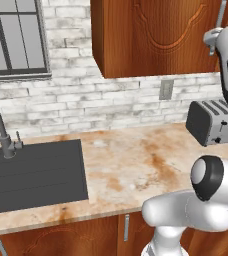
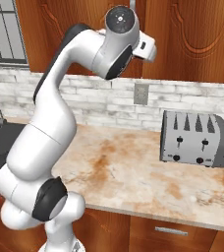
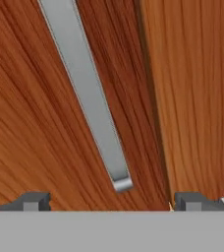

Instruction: Get the candle and the wine from the cabinet and move them to the dining counter.

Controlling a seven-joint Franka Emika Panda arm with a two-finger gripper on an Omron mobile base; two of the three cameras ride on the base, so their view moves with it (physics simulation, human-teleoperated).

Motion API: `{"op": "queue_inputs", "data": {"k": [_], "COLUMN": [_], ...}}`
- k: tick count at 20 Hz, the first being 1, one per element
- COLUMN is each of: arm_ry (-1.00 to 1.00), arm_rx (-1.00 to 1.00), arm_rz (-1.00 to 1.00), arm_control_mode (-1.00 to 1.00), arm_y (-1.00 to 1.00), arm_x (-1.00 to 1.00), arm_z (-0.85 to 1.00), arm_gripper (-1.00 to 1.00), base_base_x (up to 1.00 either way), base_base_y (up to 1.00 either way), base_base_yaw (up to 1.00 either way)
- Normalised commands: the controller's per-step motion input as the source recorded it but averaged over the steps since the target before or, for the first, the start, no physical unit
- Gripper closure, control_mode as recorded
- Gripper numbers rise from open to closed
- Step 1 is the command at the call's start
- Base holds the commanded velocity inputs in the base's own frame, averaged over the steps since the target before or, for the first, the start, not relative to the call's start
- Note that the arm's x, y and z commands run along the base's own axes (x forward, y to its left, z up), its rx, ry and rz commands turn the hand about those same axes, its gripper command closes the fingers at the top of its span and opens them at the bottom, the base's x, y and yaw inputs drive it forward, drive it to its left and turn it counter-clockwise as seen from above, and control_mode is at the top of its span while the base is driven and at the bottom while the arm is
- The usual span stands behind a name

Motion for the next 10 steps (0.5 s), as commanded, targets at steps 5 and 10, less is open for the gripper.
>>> {"op": "queue_inputs", "data": {"k": [5, 10], "arm_ry": [0.0, 0.0], "arm_rx": [0.0, 0.0], "arm_rz": [0.04, 0.1], "arm_control_mode": [-1.0, -1.0], "arm_y": [-0.21, -0.13], "arm_x": [0.46, 0.39], "arm_z": [0.23, 0.06], "arm_gripper": [-1.0, -1.0], "base_base_x": [0.0, 0.0], "base_base_y": [0.0, 0.0], "base_base_yaw": [0.0, 0.0]}}
